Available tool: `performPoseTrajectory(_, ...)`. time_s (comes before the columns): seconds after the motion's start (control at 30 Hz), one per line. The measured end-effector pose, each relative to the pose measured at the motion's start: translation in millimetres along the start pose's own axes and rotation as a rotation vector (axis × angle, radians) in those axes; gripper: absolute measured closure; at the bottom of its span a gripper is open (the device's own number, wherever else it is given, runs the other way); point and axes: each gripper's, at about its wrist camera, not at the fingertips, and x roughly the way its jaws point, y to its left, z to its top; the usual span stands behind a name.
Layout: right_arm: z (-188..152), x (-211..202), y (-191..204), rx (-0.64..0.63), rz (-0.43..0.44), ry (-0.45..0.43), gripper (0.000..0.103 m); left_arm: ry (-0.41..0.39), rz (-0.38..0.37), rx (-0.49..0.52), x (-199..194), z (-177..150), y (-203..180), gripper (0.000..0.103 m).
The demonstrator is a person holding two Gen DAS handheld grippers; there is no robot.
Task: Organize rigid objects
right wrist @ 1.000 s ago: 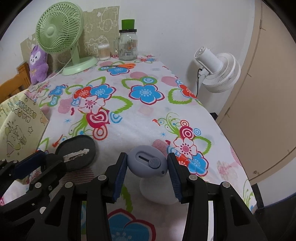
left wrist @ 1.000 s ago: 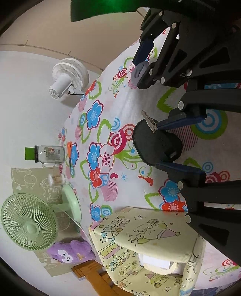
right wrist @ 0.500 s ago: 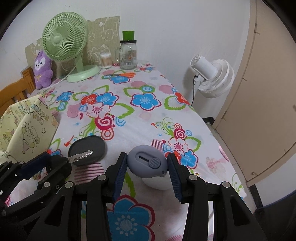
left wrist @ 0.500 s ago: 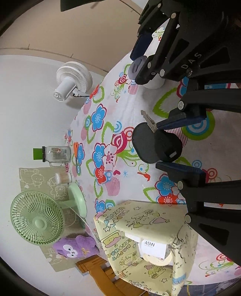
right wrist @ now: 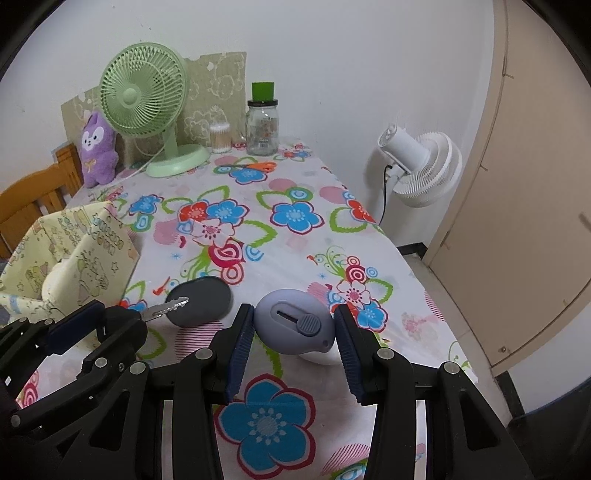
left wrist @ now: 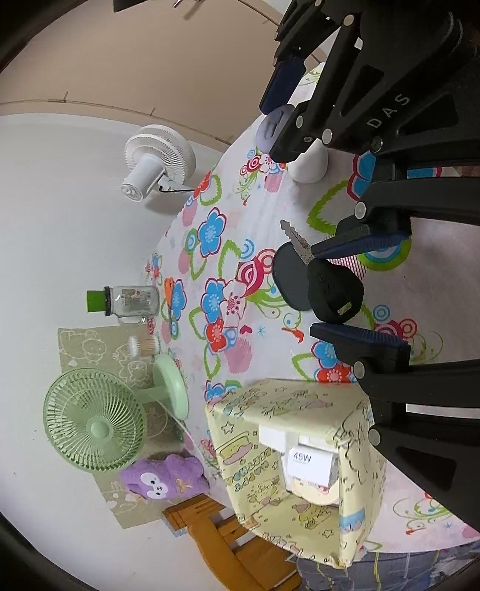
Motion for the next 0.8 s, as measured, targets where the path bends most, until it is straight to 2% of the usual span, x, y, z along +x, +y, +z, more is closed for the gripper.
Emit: performPoseTrajectory(0.8, 20, -36, 36, -0.037, 0.061, -0.061, 0.055, -0.054, 0.064, -0.031, -40, 14, 35, 0.067)
